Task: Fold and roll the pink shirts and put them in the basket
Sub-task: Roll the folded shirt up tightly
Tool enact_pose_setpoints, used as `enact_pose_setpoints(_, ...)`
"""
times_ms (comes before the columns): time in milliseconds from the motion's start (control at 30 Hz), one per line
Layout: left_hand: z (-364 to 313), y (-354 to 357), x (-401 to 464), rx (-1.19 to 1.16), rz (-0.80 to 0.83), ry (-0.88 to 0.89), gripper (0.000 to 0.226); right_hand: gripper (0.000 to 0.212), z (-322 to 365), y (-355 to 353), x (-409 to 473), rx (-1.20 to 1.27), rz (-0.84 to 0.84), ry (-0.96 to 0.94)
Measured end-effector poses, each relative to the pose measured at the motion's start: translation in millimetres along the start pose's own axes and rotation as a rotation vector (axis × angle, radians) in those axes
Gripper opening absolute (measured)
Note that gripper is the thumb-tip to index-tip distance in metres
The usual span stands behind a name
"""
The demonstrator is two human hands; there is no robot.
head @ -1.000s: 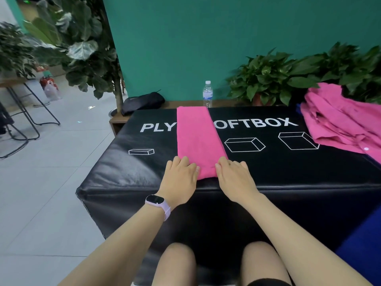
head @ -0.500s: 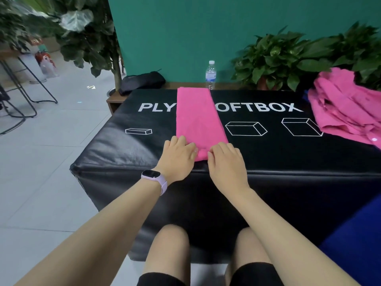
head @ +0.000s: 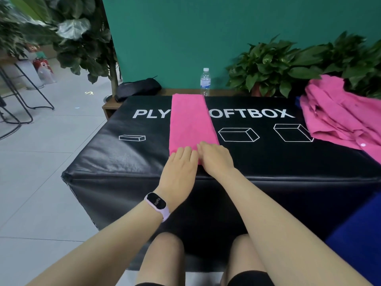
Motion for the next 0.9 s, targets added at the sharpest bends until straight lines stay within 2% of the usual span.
enact_pose_setpoints(133,10.5,7.2,2.6,-0.074,0.067,-0.026,0.008,0.036,-4.5,-1.0,5.4,0.050,0.037,-0.028)
enact_pose_setpoints(367,23.6,8.7,14.3,-0.201,0.016,0.012,0.016,0.036,-4.2,2.1,2.8,0.066,0.029,0.000)
enact_pose_setpoints(533,41.5,16.3,15.8,-0.185,0.107,-0.024,0.026,0.033,-1.7,-0.9,5.0,0.052,0.068,0.038)
enact_pose_setpoints(733,37.5,18.6,5.1,-0.267,-0.055,0.014,0.025,0.032,0.5,-0.3,0.5,0.056,0.036,0.050)
enact_pose_setpoints(900,36.7,17.3,9.8,-0.149,-0.105,0.027,0.031,0.031,2.3,-0.1,4.5,0.054,0.063,0.099)
Point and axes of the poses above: each hand's wrist, its own x-axis towards the middle knuckle, its own y-axis out of the palm, z = x × y, the point moved 1 cm from there along x, towards the middle knuckle, and after that the axes turned 5 degrees about y, right-handed, at the moved point
